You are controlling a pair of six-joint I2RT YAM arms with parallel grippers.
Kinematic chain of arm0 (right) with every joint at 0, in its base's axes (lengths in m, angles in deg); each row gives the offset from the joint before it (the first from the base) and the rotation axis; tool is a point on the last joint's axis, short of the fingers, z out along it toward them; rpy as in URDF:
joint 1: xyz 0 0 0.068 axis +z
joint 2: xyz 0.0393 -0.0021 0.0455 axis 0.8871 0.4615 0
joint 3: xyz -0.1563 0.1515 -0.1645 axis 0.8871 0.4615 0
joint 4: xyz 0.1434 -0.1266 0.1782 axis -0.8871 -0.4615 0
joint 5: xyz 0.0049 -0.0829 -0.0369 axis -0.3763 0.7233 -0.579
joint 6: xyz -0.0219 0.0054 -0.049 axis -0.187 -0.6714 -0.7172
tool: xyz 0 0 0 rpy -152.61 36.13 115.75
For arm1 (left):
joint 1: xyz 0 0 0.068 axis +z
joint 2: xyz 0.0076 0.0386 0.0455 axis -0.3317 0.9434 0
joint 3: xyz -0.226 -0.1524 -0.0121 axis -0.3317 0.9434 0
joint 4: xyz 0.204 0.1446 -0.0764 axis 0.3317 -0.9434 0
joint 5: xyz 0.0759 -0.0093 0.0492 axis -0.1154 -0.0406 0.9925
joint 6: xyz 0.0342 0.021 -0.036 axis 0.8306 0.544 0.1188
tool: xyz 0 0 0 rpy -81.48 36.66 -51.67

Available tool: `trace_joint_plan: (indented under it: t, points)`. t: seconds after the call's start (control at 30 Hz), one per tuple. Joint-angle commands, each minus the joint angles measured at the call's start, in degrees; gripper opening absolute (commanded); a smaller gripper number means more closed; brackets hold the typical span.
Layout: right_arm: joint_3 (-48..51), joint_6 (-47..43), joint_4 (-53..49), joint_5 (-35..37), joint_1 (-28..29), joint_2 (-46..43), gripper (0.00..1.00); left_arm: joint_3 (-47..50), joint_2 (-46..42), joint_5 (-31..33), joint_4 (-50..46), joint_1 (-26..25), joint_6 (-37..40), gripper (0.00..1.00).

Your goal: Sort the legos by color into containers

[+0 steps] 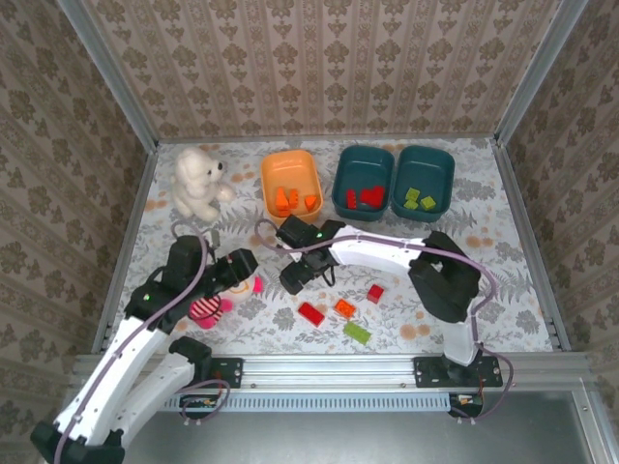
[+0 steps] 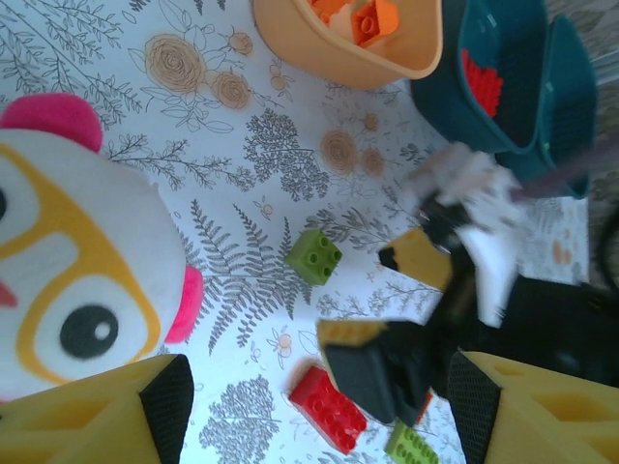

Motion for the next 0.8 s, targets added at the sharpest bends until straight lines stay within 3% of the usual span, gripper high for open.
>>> trace_joint_plan:
  t: [0.0, 0.2, 0.37, 0.63, 0.77]
  points:
    - [-5.03, -1.88, -6.65, 4.7, 0.22, 4.37, 0.85, 0.55, -2.3, 1.26, -4.48, 0.01, -3.07, 0.73]
    - [-9.81, -4.15, -7.28, 7.9, 0.2, 10.2, 0.79, -0.11, -2.84, 0.97, -4.74, -0.05, -3.04, 0.73]
    - [-13.92, -4.42, -8.75, 6.24, 0.26, 14.01, 0.59, -0.25, -2.85, 0.07, -4.61, -0.12, -2.46, 0.73]
    - [-14.12, -2.85, -9.1, 6.0, 0.17, 14.02, 0.34, 0.07, -2.5, -0.65, -3.04, -0.14, -2.71, 0.72]
    - [-13.3, -1.22, -8.93, 6.71, -1.66, 8.92, 0.31, 0.05, -1.21, -1.93, 0.2, -0.21, -2.44, 0.72]
